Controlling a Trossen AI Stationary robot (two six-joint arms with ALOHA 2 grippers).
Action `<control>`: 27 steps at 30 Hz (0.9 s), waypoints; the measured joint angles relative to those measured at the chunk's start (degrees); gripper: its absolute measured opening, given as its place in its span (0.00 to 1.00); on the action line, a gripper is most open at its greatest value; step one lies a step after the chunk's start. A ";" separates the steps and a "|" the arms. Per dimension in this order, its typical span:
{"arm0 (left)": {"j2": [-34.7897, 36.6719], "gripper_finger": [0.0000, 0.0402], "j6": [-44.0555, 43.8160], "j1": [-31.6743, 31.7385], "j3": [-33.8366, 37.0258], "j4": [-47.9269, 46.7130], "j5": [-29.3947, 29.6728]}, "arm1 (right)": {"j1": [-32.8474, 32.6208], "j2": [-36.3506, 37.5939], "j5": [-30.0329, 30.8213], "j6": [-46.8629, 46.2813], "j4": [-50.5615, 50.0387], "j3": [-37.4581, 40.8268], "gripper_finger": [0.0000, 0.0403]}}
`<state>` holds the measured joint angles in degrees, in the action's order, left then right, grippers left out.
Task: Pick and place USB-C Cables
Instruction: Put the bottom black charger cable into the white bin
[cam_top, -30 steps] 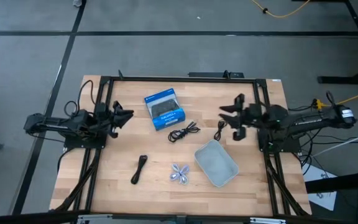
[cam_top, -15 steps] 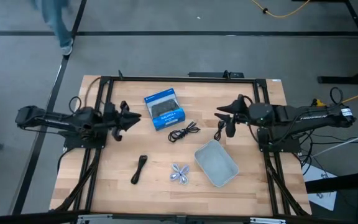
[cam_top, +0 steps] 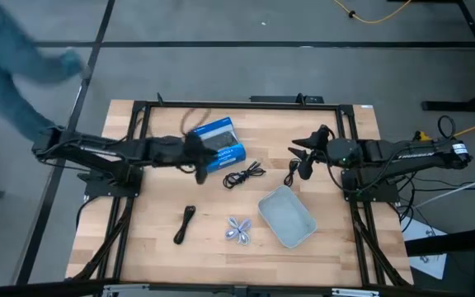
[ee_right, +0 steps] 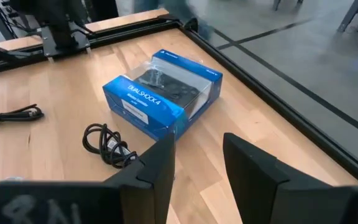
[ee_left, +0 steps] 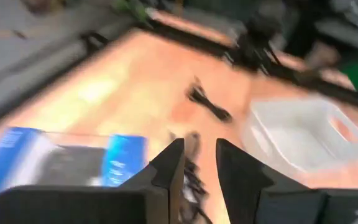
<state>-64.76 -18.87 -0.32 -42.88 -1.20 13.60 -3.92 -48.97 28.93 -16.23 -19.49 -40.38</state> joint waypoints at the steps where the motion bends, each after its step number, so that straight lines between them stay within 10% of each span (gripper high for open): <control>1: -1.78 0.21 -0.01 0.00 -1.72 -3.00 -2.95 | 0.00 0.00 0.00 0.00 -0.06 0.00 0.35; 8: -7.72 0.21 -6.67 -2.71 -12.68 -32.47 -19.91 | 0.00 0.00 -0.02 -0.32 -3.24 0.00 0.35; 22: -8.04 0.21 -40.36 -17.64 -13.44 -45.76 -21.48 | 0.00 -0.15 -0.02 -1.60 -4.17 0.37 0.35; 27: -10.36 0.21 -50.81 -23.06 -13.33 -46.37 -13.57 | 0.00 -0.15 -0.02 -3.33 -4.17 0.42 0.35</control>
<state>-75.13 -69.68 -23.37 -56.21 -47.56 0.03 -3.92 -49.12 28.91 -19.56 -23.66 -39.97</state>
